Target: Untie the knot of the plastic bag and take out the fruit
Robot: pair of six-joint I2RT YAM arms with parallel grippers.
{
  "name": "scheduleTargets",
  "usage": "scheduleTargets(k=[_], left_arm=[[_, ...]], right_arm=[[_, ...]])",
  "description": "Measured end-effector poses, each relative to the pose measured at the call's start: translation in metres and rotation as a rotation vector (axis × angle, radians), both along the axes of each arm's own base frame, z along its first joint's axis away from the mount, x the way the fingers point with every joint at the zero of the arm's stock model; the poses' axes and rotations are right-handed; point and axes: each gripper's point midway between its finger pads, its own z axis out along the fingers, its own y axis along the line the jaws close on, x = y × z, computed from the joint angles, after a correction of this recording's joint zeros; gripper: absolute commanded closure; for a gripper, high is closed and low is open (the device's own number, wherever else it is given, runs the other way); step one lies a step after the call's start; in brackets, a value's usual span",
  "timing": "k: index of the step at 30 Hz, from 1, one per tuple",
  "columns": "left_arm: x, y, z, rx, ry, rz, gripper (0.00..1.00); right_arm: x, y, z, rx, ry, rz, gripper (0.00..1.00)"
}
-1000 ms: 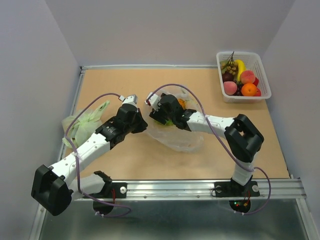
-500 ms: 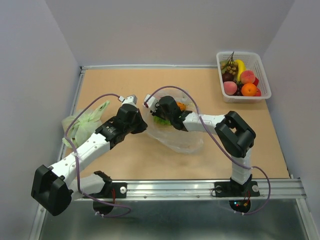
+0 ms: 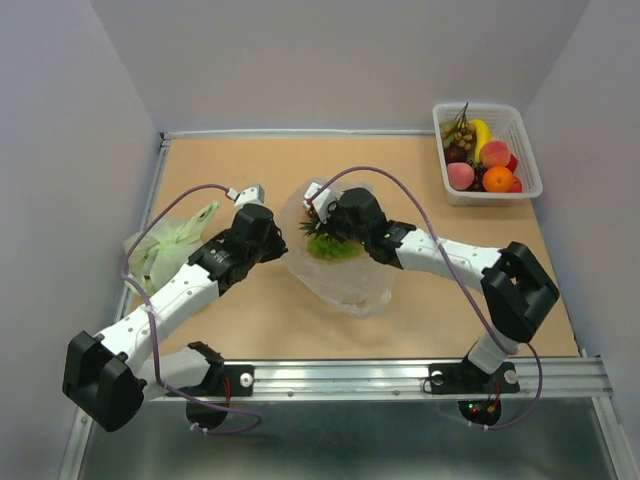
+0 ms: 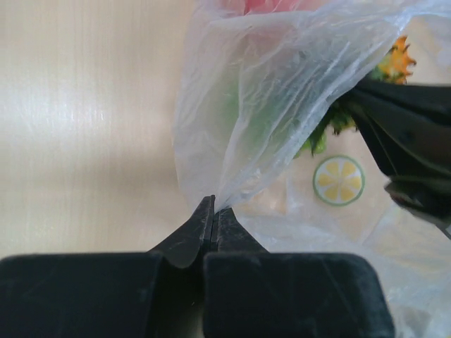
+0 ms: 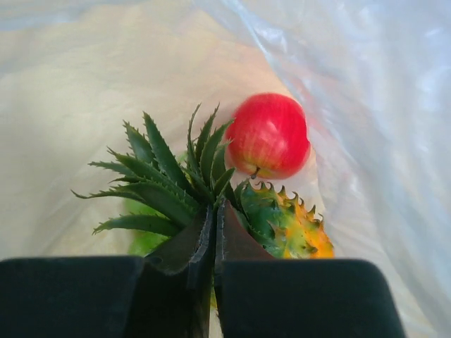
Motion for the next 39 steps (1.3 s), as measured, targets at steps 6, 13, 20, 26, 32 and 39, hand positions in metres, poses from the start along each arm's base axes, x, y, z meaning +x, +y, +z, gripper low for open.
scheduleTargets(k=[6, 13, 20, 26, 32, 39], left_arm=[[0.015, 0.004, 0.011, 0.016, -0.028, 0.027, 1.0], [0.022, 0.011, -0.002, 0.074, -0.007, 0.031, 1.0], [0.025, 0.012, -0.007, 0.108, -0.009, 0.013, 1.0], [0.027, 0.015, -0.006, 0.126, -0.024, 0.011, 1.0], [0.019, 0.02, -0.013, 0.132, -0.023, 0.006, 1.0], [0.013, 0.022, -0.01, 0.114, -0.045, -0.003, 1.0]], right_arm=[[-0.042, -0.003, 0.045, 0.12, 0.083, 0.089, 0.99], [-0.099, -0.003, 0.088, 0.256, 0.237, 0.216, 0.99], [-0.127, 0.014, 0.148, 0.393, 0.361, 0.316, 0.99], [-0.129, 0.021, 0.258, 0.574, 0.261, 0.369, 0.99], [-0.084, -0.006, 0.329, 0.66, 0.028, 0.154, 0.99], [0.025, -0.093, 0.34, 0.585, -0.226, -0.37, 0.99]])
